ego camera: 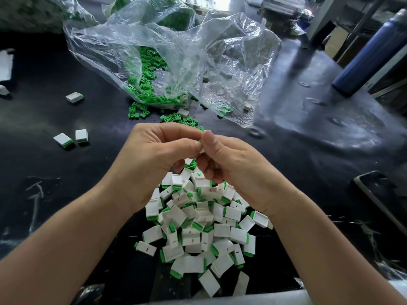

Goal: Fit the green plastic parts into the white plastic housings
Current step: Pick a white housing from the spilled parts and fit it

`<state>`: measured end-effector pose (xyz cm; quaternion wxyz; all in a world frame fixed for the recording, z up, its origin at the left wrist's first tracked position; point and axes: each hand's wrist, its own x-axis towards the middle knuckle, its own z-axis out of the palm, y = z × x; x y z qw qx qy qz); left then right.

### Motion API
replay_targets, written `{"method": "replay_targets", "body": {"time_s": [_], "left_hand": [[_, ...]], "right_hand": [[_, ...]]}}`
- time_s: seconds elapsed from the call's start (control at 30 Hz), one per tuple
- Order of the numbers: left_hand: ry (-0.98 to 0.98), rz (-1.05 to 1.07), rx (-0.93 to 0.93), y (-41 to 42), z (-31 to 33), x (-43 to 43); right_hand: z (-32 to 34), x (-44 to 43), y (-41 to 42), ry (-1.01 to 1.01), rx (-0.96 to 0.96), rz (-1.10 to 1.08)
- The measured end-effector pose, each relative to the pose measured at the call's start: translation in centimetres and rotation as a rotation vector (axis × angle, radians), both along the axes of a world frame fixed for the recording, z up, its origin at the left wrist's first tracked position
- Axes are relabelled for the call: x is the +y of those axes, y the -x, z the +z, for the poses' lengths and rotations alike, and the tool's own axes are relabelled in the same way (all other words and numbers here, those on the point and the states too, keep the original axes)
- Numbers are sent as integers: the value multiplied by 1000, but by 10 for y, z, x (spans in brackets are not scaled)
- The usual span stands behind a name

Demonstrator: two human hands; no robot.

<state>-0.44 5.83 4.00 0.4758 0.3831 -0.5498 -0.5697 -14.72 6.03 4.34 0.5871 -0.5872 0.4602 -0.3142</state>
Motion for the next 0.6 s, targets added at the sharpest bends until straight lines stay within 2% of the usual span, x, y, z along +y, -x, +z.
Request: {"method": "replay_targets", "body": {"time_s": [0.17, 0.6], "left_hand": [[42, 39, 21, 4, -1, 4], [46, 109, 155, 14, -8, 7]], "right_hand": [[-4, 6, -8, 88, -18, -96], [-10, 6, -12, 193, 61, -140]]}}
